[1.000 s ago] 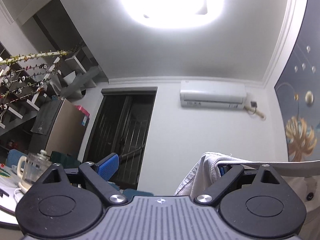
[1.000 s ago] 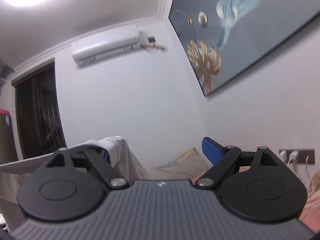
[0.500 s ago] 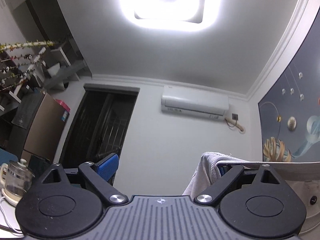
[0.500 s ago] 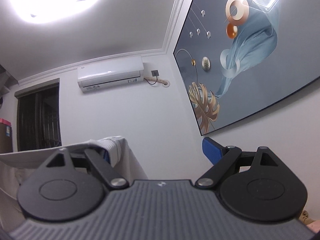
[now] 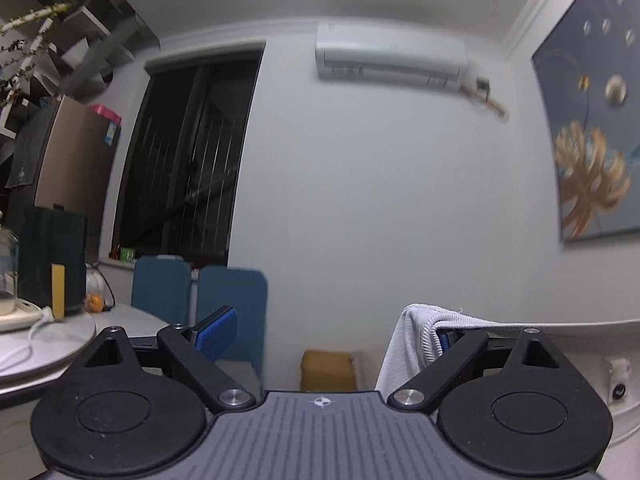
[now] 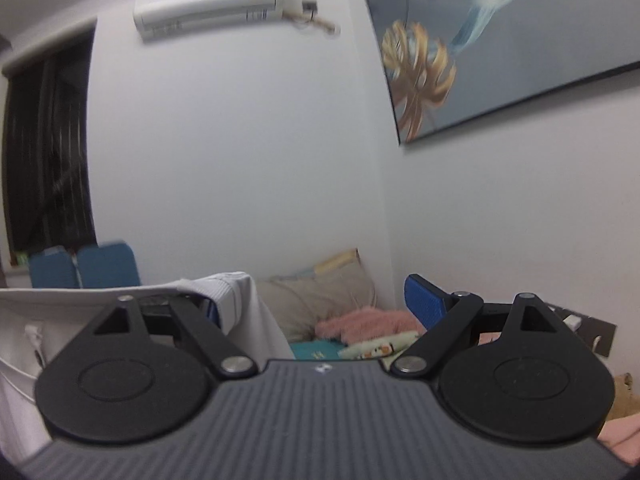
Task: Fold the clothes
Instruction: 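Lower the T-shirt onto the bed with both tools, spreading it flat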
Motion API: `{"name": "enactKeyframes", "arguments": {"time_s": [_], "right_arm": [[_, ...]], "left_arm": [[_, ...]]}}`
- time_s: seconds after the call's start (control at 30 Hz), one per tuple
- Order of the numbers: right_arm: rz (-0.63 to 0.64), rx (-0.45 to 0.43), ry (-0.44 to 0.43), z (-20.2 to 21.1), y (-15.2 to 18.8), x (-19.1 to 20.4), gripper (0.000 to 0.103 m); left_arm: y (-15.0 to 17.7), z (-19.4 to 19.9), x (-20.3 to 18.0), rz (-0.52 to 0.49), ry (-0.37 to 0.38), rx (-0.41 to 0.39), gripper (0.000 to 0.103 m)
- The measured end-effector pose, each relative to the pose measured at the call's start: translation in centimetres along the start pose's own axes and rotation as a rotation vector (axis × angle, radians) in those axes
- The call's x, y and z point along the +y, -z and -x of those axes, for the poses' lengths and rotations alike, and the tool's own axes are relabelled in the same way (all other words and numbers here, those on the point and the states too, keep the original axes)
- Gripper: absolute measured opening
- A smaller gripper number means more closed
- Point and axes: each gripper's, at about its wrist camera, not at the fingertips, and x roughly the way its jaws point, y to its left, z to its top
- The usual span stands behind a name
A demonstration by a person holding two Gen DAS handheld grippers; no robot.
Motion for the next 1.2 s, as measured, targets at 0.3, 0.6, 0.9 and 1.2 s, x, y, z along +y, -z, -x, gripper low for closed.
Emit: {"name": "enactKeyframes", "arguments": {"time_s": [0.3, 0.6, 0.9, 1.2], "right_arm": [[0.103, 0.112, 0.063, -24.9, 8.4, 5.2, 0.087], [0.179, 0.483, 0.026, -48.2, 28.9, 5.3, 0.087], [-0.154, 0.755, -0.197, -51.5, 36.9, 5.3, 0.087], [-0.09, 0.574, -0.181, -41.1, 29.9, 4.9, 0.087]], "left_arm": [[12.9, -24.8, -2.3, -0.06, -0.082, 0.157, 0.097], [37.0, -47.7, -2.9, -0.074, -0.014, 0.64, 0.097], [43.2, -49.6, -1.3, -0.084, 0.212, 0.84, 0.097], [37.0, -34.2, 0.9, -0.102, 0.246, 0.626, 0.103]]}}
